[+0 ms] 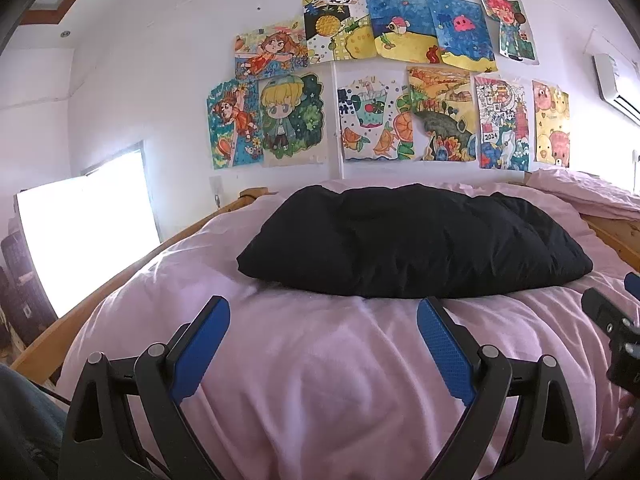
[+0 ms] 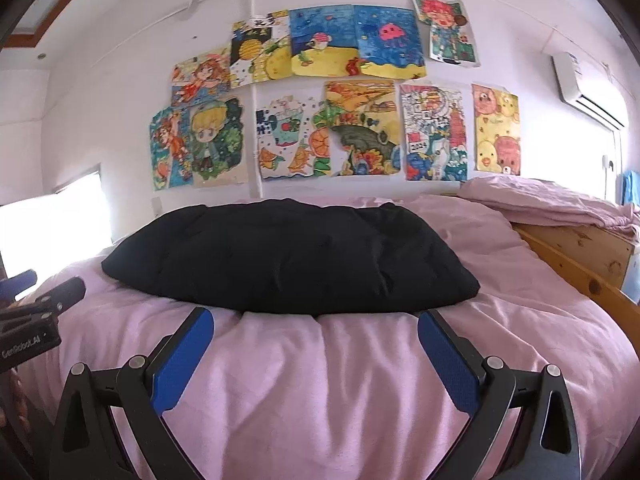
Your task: Fold large clothes
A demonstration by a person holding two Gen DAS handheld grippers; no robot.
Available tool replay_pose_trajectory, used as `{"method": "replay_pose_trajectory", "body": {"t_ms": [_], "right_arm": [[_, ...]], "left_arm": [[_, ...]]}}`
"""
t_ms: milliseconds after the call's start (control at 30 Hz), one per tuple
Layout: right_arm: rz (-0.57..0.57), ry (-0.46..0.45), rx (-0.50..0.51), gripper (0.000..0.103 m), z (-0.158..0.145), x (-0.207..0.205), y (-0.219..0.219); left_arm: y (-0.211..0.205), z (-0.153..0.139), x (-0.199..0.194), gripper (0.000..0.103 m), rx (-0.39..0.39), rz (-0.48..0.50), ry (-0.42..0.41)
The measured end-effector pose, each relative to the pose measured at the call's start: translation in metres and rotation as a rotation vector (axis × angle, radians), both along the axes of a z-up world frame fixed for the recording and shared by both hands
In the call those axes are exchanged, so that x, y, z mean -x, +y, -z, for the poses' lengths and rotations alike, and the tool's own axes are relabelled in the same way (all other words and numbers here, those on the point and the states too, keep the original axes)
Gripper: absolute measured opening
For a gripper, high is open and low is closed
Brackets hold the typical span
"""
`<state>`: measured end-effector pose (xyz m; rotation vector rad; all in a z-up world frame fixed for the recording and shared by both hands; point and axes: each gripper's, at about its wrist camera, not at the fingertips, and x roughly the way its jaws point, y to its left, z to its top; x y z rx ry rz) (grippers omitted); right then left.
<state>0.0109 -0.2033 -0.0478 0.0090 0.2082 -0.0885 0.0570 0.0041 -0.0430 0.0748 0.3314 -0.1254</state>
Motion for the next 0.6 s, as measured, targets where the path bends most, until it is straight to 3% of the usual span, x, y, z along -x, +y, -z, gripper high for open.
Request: {"method": "replay_pose_trajectory", "body": {"t_ms": [600], "right_arm": [[-0.006,0.022,0.001,0.103,0.0036,-0.0043,0.0024]], "left_arm": [[0.0033,0.0014,-0.0031,0.092,0.006,-0.007,0.008]]}}
